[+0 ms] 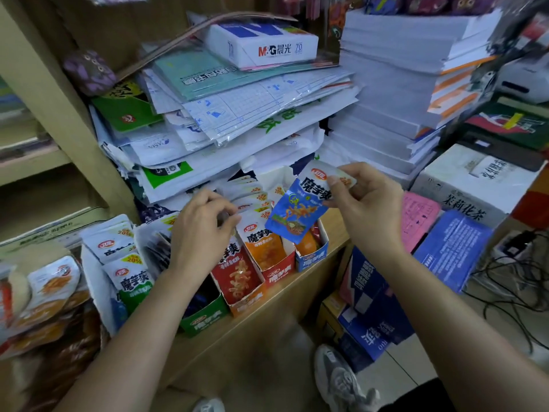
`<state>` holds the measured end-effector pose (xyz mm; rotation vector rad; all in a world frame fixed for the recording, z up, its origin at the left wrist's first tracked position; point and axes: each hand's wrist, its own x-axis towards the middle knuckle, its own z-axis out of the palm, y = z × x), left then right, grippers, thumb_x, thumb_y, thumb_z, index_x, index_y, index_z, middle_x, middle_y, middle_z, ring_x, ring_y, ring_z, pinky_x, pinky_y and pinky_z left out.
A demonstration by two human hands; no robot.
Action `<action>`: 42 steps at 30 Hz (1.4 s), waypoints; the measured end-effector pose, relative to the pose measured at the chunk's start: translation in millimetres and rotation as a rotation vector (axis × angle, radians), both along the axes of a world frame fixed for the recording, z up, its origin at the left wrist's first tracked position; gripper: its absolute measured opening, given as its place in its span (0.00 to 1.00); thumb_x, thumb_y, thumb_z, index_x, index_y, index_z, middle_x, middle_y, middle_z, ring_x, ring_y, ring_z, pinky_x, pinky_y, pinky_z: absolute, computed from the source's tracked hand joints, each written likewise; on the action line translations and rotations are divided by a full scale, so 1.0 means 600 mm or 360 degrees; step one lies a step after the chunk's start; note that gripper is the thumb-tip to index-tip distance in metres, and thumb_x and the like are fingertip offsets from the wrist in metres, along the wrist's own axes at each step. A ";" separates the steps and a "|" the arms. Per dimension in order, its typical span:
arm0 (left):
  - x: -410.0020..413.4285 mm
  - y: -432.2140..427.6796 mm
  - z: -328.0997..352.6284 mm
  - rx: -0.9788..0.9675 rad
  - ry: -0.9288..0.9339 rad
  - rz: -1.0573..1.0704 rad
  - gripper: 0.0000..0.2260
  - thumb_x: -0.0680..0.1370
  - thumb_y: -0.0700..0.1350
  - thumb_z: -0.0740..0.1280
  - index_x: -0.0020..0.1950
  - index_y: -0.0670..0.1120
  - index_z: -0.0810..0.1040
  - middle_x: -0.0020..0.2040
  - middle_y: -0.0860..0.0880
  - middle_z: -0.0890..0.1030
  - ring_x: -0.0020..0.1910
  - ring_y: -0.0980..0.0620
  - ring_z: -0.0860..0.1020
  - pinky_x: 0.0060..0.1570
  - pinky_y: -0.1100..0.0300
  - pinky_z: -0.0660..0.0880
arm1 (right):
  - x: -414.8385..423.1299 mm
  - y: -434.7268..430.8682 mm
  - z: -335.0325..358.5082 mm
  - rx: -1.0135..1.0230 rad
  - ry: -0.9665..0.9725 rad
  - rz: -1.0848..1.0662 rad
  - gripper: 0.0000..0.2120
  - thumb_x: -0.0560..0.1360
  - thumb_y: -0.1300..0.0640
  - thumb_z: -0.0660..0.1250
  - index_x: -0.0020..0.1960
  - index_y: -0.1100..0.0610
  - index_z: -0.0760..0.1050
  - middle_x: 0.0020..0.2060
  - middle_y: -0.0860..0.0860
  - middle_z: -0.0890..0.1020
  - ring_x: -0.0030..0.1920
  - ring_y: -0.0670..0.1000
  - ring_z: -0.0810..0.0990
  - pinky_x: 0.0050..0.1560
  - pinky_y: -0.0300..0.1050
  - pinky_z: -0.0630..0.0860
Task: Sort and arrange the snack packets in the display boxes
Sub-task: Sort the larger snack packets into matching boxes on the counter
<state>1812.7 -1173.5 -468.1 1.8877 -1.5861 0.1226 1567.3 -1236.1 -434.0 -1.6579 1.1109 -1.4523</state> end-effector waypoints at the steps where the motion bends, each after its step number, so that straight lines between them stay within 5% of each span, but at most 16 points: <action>1: 0.001 0.001 -0.001 0.0000 0.0083 -0.0015 0.02 0.76 0.46 0.76 0.46 0.49 0.84 0.46 0.53 0.78 0.42 0.53 0.78 0.44 0.55 0.75 | 0.006 0.001 -0.002 0.0006 0.0001 0.0017 0.02 0.79 0.61 0.70 0.50 0.60 0.79 0.42 0.53 0.86 0.40 0.47 0.87 0.41 0.53 0.85; 7: -0.010 0.012 0.006 -0.0233 0.0207 0.0015 0.01 0.77 0.43 0.73 0.47 0.49 0.84 0.40 0.55 0.82 0.37 0.56 0.78 0.40 0.54 0.79 | 0.015 -0.004 -0.003 -0.0085 -0.0103 -0.0340 0.02 0.80 0.57 0.69 0.48 0.51 0.78 0.40 0.49 0.85 0.41 0.48 0.87 0.39 0.49 0.84; 10: -0.043 -0.003 0.021 -0.0382 0.0039 -0.0195 0.05 0.76 0.43 0.74 0.52 0.48 0.85 0.44 0.55 0.82 0.44 0.57 0.75 0.48 0.59 0.72 | 0.001 -0.019 0.005 -0.0125 -0.0258 -0.0537 0.05 0.79 0.58 0.69 0.46 0.51 0.77 0.36 0.51 0.83 0.38 0.48 0.86 0.42 0.55 0.84; 16: -0.093 -0.125 0.048 0.0559 -0.0601 -0.0447 0.32 0.76 0.63 0.69 0.77 0.52 0.67 0.72 0.51 0.73 0.68 0.48 0.68 0.64 0.51 0.63 | -0.028 -0.046 0.001 -0.0090 -0.0281 -0.0767 0.05 0.78 0.53 0.70 0.43 0.49 0.78 0.31 0.42 0.82 0.36 0.47 0.85 0.41 0.56 0.83; 20: -0.094 -0.181 0.046 0.0924 -0.0809 -0.0521 0.33 0.71 0.67 0.72 0.70 0.52 0.68 0.63 0.51 0.77 0.62 0.47 0.72 0.60 0.49 0.65 | -0.041 -0.058 -0.003 -0.0064 -0.0245 -0.0780 0.05 0.78 0.53 0.69 0.43 0.48 0.78 0.33 0.43 0.82 0.37 0.49 0.85 0.40 0.56 0.82; 27: -0.060 -0.177 0.064 0.0821 -0.0456 -0.0960 0.15 0.70 0.49 0.81 0.54 0.56 0.83 0.49 0.62 0.78 0.50 0.57 0.78 0.52 0.53 0.75 | -0.047 -0.063 -0.002 -0.0016 -0.0238 -0.0767 0.07 0.77 0.52 0.68 0.41 0.44 0.76 0.35 0.46 0.82 0.38 0.50 0.85 0.39 0.57 0.81; 34: -0.034 -0.088 0.050 0.0367 -0.0782 -0.1069 0.16 0.73 0.59 0.64 0.52 0.57 0.87 0.51 0.58 0.84 0.51 0.52 0.81 0.52 0.49 0.75 | -0.036 -0.068 -0.013 0.0009 -0.0252 -0.0532 0.05 0.74 0.48 0.67 0.42 0.47 0.77 0.33 0.48 0.82 0.38 0.55 0.84 0.42 0.62 0.81; 42: -0.029 -0.067 0.028 0.0307 -0.0725 -0.1029 0.17 0.76 0.61 0.63 0.56 0.54 0.86 0.56 0.55 0.83 0.61 0.50 0.79 0.55 0.47 0.75 | -0.006 -0.065 -0.028 -0.0010 0.0023 -0.0398 0.05 0.76 0.49 0.67 0.47 0.47 0.82 0.35 0.49 0.84 0.37 0.53 0.83 0.43 0.57 0.80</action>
